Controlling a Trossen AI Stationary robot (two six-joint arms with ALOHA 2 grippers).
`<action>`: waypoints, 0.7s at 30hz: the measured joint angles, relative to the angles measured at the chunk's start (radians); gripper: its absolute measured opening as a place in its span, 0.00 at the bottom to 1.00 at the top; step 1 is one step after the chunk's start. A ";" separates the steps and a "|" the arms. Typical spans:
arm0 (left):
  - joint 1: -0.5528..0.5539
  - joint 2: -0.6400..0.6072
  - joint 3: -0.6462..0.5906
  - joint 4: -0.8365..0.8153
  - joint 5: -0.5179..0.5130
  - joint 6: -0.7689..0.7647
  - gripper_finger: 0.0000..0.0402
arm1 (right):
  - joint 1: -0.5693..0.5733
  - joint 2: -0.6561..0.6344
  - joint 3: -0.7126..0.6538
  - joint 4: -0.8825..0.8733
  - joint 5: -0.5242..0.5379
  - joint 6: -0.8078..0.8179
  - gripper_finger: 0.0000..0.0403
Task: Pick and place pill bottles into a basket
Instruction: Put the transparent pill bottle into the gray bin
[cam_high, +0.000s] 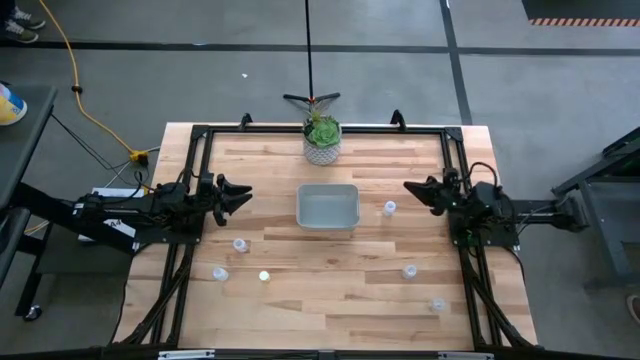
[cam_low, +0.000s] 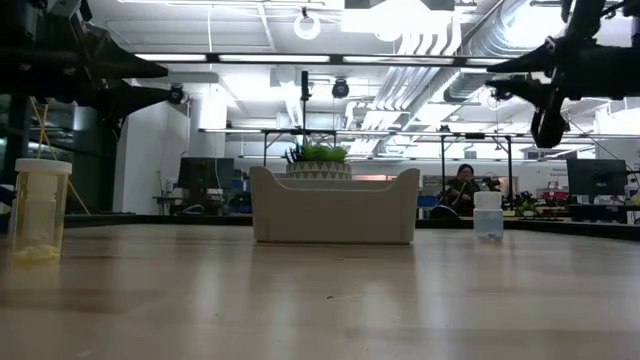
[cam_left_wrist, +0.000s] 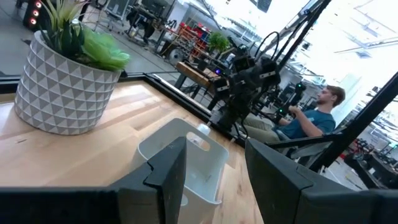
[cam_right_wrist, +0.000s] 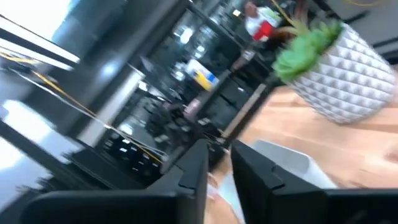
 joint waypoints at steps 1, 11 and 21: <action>0.000 0.000 0.000 0.000 0.000 0.000 0.50 | 0.000 0.027 0.013 -0.004 0.000 -0.008 0.22; 0.000 0.000 0.000 -0.001 -0.002 0.003 0.50 | 0.000 0.367 0.304 -0.202 0.078 -0.176 0.50; 0.000 0.000 0.000 -0.012 -0.002 0.002 0.50 | 0.000 0.717 0.616 -0.735 0.027 -0.205 0.51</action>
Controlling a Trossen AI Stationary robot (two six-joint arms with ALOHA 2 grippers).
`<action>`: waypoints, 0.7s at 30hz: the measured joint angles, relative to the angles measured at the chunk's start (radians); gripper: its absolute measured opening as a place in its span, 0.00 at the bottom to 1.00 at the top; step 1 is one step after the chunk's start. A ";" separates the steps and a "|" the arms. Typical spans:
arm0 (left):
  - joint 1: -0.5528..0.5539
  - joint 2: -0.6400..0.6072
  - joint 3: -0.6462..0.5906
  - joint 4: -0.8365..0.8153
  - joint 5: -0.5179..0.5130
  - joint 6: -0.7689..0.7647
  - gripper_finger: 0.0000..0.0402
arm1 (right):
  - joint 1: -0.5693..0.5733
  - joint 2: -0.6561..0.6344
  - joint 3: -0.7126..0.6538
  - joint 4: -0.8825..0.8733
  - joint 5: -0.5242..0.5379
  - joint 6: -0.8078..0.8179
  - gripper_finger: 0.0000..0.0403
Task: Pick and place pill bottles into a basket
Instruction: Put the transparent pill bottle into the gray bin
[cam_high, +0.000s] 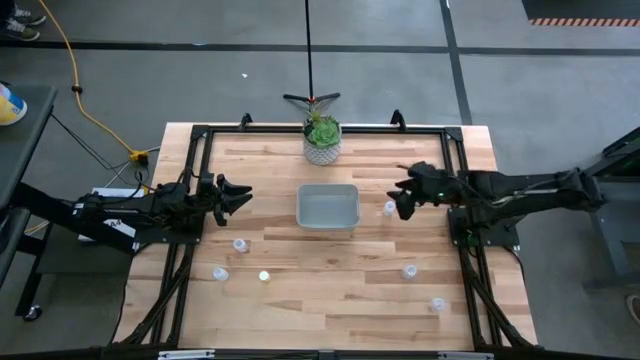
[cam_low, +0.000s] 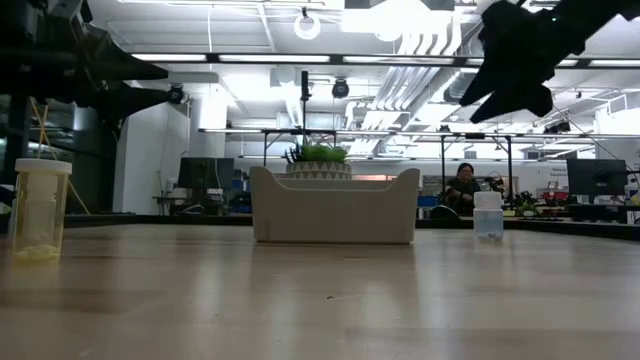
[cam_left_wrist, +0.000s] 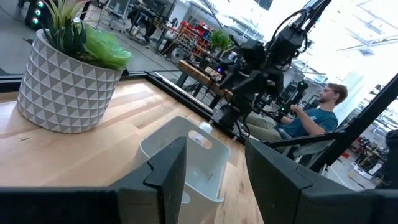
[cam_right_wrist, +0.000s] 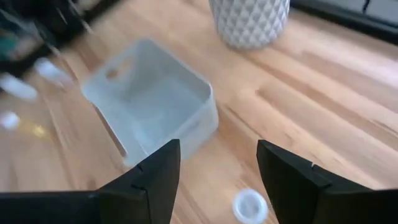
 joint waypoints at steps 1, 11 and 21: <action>0.000 0.000 0.000 -0.004 0.000 0.000 0.50 | 0.000 0.024 0.011 -0.010 -0.007 -0.008 0.51; 0.000 0.000 0.000 -0.015 0.000 0.000 0.50 | 0.000 0.212 0.019 -0.029 -0.164 -0.152 0.52; 0.000 0.000 0.000 -0.019 0.000 -0.001 0.50 | 0.000 0.310 0.019 -0.067 -0.060 -0.238 0.65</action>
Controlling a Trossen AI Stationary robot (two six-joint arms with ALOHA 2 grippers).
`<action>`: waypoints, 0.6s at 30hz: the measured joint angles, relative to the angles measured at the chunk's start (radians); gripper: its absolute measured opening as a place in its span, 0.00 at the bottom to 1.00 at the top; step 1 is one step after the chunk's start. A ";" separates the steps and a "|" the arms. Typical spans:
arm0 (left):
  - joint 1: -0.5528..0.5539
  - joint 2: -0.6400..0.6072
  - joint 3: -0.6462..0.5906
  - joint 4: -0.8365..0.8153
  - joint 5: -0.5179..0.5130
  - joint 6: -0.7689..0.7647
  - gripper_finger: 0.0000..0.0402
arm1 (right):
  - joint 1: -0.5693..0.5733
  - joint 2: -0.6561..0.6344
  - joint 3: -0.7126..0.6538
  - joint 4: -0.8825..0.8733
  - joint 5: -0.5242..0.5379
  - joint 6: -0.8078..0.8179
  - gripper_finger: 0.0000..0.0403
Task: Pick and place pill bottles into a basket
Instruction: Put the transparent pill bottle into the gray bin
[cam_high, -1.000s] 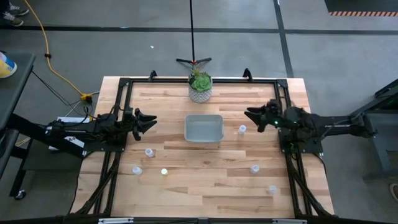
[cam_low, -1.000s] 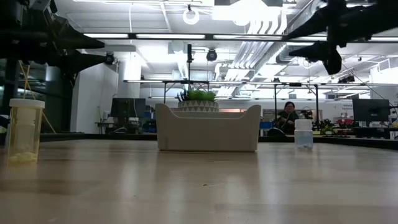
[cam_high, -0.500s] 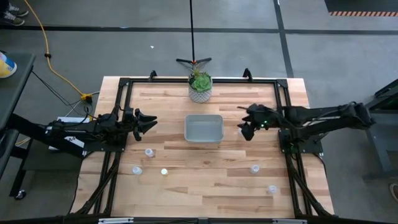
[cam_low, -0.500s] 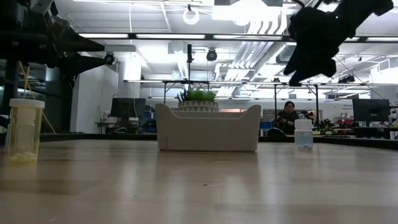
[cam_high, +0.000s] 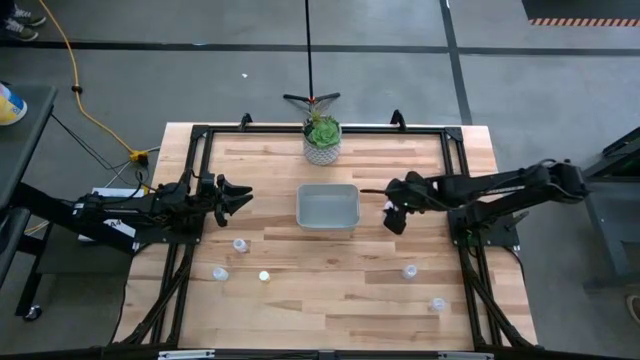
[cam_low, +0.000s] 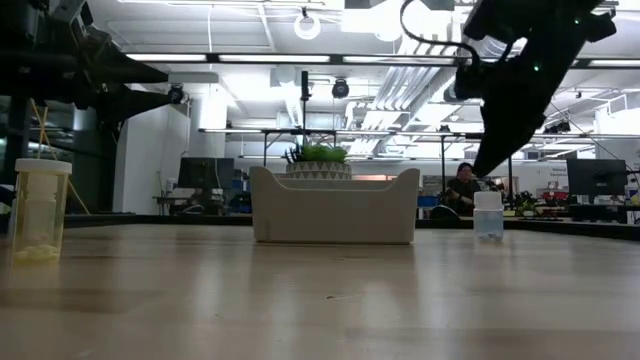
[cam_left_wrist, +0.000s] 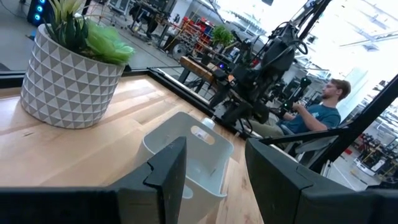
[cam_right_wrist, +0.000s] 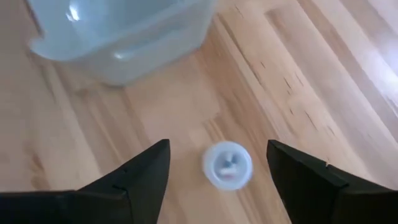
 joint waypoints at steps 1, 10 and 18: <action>0.000 0.000 0.000 0.000 0.000 0.000 0.50 | 0.000 0.006 0.000 -0.008 0.001 0.000 0.66; 0.000 0.000 0.000 0.000 0.000 0.000 0.50 | -0.001 0.072 -0.001 -0.022 0.087 0.042 0.66; 0.000 0.000 0.000 0.000 0.001 0.000 0.50 | -0.001 0.159 -0.001 -0.011 0.063 0.071 0.66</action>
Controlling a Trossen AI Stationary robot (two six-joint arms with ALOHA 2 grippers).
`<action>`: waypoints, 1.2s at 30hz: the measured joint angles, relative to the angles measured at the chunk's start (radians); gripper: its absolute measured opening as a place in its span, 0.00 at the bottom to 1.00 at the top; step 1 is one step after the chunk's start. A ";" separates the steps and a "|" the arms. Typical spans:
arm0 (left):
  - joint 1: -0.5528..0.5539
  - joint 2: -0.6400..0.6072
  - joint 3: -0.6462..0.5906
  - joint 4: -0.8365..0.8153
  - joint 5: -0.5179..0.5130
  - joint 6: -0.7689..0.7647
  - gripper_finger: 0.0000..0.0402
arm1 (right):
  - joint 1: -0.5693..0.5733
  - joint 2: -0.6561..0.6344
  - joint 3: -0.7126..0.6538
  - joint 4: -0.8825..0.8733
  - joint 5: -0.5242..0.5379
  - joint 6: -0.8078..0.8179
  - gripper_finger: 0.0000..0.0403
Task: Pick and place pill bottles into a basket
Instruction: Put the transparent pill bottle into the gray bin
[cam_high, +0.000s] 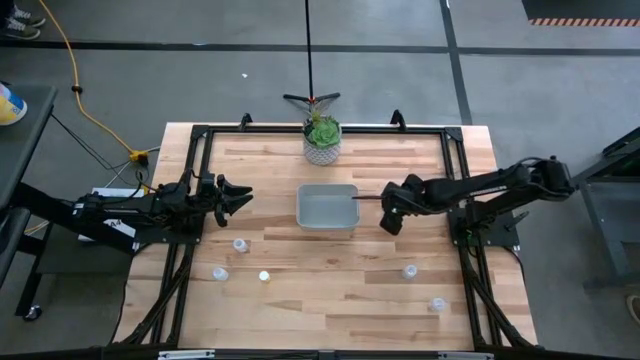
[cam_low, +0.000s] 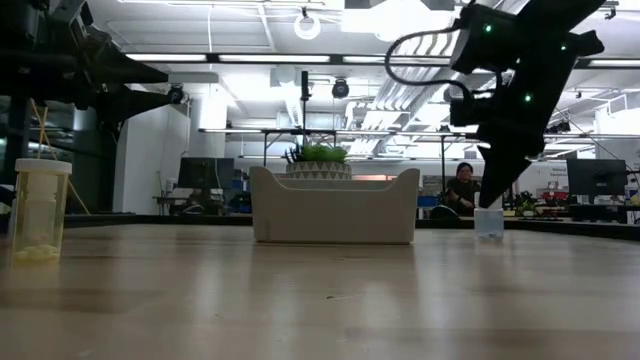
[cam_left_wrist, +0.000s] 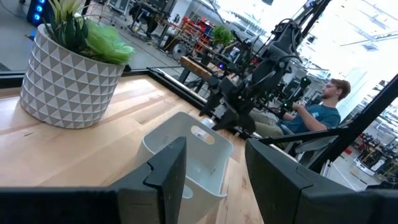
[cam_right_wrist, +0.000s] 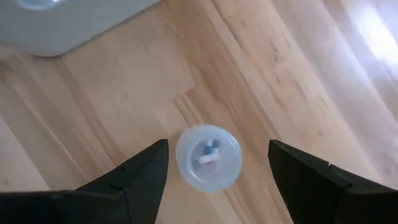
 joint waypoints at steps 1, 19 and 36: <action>0.000 0.000 0.000 0.000 0.000 0.000 0.50 | 0.000 0.011 0.000 0.003 0.002 0.001 0.66; 0.000 0.000 0.000 0.000 0.000 0.000 0.50 | 0.000 0.097 0.000 0.033 -0.051 0.030 0.46; 0.000 0.000 0.000 0.000 0.000 0.000 0.50 | -0.011 0.003 0.000 0.090 -0.033 0.132 0.37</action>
